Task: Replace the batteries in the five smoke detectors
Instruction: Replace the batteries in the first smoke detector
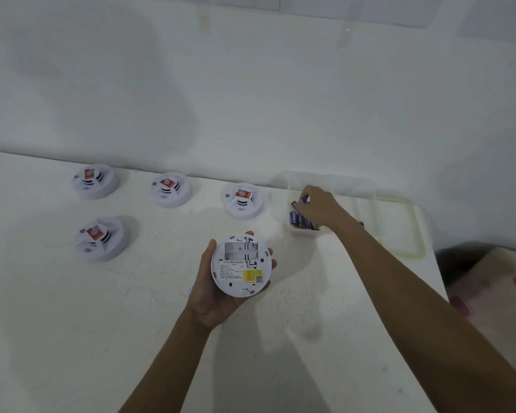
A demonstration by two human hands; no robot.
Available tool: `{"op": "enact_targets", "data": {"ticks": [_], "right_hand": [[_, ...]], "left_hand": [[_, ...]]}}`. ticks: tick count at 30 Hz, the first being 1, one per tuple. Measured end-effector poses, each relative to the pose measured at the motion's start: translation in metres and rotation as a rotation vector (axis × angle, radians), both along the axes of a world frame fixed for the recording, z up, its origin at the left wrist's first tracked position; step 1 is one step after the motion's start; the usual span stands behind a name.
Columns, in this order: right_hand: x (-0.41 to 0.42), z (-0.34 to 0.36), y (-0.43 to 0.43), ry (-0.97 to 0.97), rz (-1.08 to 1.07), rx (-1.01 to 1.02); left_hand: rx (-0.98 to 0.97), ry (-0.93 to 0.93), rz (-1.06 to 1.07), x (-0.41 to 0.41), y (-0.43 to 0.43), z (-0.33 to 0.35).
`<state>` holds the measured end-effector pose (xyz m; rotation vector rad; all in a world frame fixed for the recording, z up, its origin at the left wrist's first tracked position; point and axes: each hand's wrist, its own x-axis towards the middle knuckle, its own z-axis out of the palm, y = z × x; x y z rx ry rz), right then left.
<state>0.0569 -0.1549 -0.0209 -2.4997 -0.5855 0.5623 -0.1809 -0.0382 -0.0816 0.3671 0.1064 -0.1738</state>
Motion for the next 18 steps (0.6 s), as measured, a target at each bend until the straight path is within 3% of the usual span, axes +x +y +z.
{"op": "enact_targets", "data": {"ticks": [6, 12, 18], "right_hand": [[-0.012, 0.013, -0.013, 0.171, -0.278, 0.431], [-0.062, 0.029, -0.007, 0.252, -0.343, 0.774], [-0.135, 0.052, 0.024, 0.553, -0.456, 1.132]], "left_hand": [[-0.033, -0.033, -0.017, -0.010, 0.016, 0.005], [-0.056, -0.042, -0.055, -0.020, 0.040, 0.012], [-0.084, -0.045, -0.096, -0.037, 0.066, 0.015]]}}
